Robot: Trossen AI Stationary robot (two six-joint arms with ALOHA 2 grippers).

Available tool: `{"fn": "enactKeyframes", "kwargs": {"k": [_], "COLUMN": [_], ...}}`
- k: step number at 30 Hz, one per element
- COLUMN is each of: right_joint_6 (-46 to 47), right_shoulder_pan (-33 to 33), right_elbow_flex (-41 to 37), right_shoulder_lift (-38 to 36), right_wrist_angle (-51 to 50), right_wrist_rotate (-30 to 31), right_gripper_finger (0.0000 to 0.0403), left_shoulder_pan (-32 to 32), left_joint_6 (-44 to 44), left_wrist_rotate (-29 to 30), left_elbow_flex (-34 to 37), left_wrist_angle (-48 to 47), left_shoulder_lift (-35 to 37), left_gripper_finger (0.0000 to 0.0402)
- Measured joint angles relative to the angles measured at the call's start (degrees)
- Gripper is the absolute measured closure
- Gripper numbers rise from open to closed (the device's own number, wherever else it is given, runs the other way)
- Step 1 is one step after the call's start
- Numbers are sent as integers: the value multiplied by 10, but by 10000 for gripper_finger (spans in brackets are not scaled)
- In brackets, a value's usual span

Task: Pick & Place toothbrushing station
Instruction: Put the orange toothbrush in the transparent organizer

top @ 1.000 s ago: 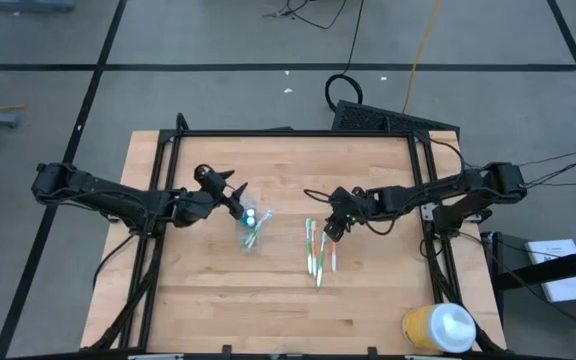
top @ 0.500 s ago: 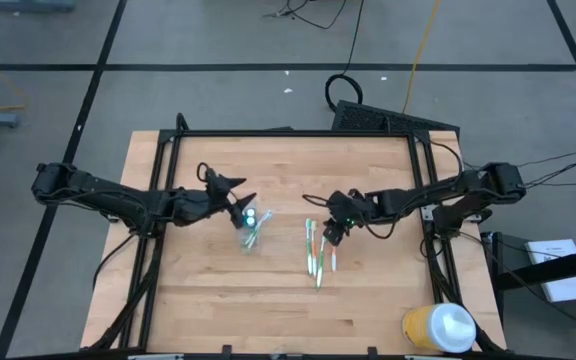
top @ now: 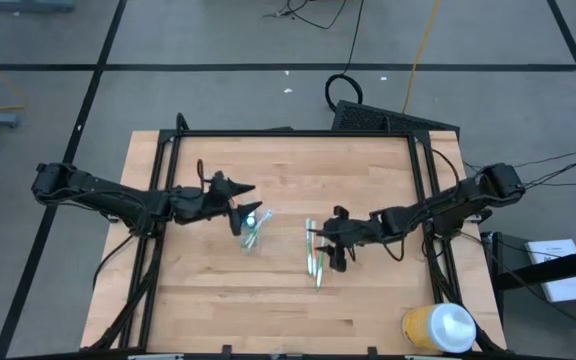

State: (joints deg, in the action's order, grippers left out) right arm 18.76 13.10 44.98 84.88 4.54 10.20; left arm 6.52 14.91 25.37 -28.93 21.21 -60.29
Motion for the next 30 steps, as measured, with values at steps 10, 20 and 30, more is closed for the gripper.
{"fn": "enactKeyframes", "kwargs": {"k": [10,20,30], "right_joint_6": [-89,-113,-93], "right_shoulder_pan": [39,37,32], "right_elbow_flex": [-2,-2,-11], "right_shoulder_lift": [0,0,-44], "right_wrist_angle": [84,153,107], "right_wrist_rotate": [-42,-43,-75], "right_gripper_finger": [211,211,211], "left_shoulder_pan": [0,-1,5], "left_joint_6": [-6,-22,-46], "left_wrist_rotate": [-165,-183,-155], "left_elbow_flex": [0,0,9], "left_wrist_angle": [29,31,-118], "left_shoulder_lift": [0,0,188], "left_gripper_finger": [135,135,135]}}
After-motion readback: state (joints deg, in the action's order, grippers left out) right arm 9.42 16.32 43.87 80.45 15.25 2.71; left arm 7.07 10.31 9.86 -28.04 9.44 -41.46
